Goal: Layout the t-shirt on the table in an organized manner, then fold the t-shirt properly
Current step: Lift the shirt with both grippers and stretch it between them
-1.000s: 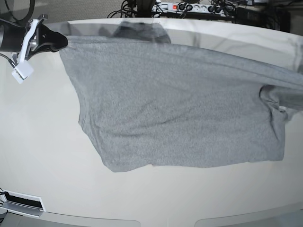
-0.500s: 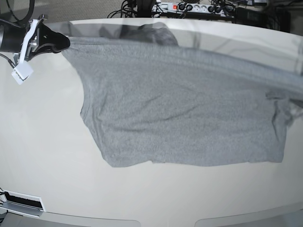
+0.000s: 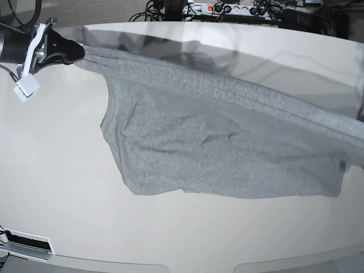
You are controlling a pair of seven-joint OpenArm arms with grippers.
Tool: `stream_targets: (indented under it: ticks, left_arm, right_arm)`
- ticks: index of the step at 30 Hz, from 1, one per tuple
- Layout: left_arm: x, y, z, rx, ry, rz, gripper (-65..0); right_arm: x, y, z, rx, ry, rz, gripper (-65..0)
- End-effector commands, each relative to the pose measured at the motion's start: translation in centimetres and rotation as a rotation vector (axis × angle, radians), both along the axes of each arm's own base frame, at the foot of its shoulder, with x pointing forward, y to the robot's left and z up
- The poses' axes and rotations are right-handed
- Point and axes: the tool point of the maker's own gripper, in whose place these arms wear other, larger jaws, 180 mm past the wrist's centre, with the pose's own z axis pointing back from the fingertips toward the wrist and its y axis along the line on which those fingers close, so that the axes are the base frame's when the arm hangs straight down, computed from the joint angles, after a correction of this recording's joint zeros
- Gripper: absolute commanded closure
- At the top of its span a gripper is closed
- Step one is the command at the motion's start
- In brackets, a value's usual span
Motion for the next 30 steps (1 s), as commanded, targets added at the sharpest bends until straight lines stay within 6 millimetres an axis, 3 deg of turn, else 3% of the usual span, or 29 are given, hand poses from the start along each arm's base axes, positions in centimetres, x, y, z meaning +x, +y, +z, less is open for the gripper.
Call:
stream_targets:
  ticks: [1, 11, 18, 24, 30]
  left_arm:
    - [0.0, 0.8, 1.1, 0.044, -0.01, 0.011, 0.0]
    - [-3.9, -1.6, -8.0, -0.091, 0.201, 0.008, 0.0]
    - [-9.5, -2.4, -13.3, -0.124, 0.409, -0.005, 0.0]
    - [-13.6, -2.5, -15.5, -0.124, 0.549, -0.003, 0.0]
    - [-15.9, -2.2, -15.8, -0.089, 0.642, -0.035, 0.0]
  right_arm:
    - [0.2, -0.5, 0.3, -0.026, -0.017, 0.012, 0.0]
    - [0.0, -0.4, 0.3, -0.022, -0.012, 0.013, 0.0]
    - [-1.0, -0.5, -0.1, -0.026, 0.02, 0.013, 0.0]
    - [-2.4, -0.6, -0.7, -0.035, 0.064, 0.015, 0.0]
    - [-3.1, -0.5, -0.9, -0.027, 0.084, 0.014, 0.0]
